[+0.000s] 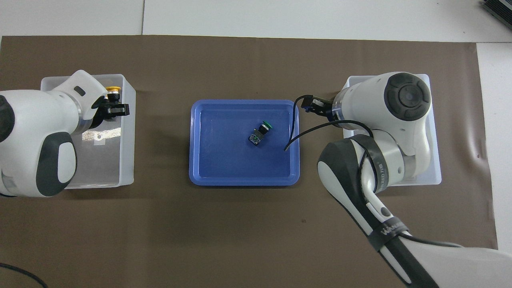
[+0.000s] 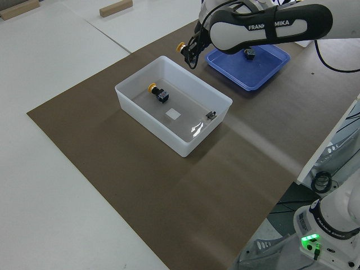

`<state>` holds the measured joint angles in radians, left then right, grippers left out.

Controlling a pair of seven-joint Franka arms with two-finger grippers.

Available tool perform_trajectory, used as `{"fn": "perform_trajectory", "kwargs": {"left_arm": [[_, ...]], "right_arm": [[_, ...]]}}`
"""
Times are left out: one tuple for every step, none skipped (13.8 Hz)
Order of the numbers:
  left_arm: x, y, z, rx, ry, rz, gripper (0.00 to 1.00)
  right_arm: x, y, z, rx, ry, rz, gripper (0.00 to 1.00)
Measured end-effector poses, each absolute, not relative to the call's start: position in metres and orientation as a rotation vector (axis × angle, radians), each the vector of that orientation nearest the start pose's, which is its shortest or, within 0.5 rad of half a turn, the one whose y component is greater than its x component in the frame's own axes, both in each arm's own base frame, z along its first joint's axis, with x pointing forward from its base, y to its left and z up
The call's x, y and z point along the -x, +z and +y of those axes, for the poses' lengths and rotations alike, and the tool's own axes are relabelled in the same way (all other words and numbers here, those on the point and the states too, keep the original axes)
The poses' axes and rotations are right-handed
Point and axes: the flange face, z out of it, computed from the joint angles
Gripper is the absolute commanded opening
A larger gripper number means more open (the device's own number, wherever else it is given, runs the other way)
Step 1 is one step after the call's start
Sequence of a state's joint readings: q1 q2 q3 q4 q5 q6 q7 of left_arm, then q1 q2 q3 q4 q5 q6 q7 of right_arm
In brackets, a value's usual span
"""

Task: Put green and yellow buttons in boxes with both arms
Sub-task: 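Drop the yellow button into the box while the right gripper reaches green button, then grasp the second green button in the tray with the right gripper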

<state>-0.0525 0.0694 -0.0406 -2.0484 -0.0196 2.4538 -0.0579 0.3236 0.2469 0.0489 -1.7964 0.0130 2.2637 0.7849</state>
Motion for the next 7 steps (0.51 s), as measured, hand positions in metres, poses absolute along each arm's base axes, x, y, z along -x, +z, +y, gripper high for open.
{"fn": "perform_trajectory", "kwargs": {"left_arm": [[-0.593, 0.441, -0.035, 3.128, -0.528, 0.042, 0.0], [-0.594, 0.439, -0.016, 3.117, -0.523, 0.052, 0.0], [-0.594, 0.436, 0.0, 3.114, -0.516, 0.056, 0.0], [-0.595, 0.433, 0.013, 3.126, -0.51, 0.049, 0.0], [-0.596, 0.427, 0.023, 3.146, -0.504, 0.041, 0.0], [-0.596, 0.42, 0.03, 3.163, -0.495, 0.044, 0.0], [-0.598, 0.411, 0.036, 3.177, -0.479, 0.045, 0.0]], "right_arm": [[-0.598, 0.427, 0.26, 2.894, -0.263, 0.672, 1.0], [-0.592, 0.416, 0.287, 2.869, -0.259, 0.707, 1.0], [-0.586, 0.403, 0.308, 2.858, -0.246, 0.723, 1.0], [-0.58, 0.39, 0.325, 2.862, -0.225, 0.726, 1.0], [-0.573, 0.376, 0.341, 2.871, -0.207, 0.717, 1.0], [-0.569, 0.363, 0.352, 2.877, -0.197, 0.704, 1.0], [-0.567, 0.35, 0.36, 2.879, -0.194, 0.691, 1.0]]}}
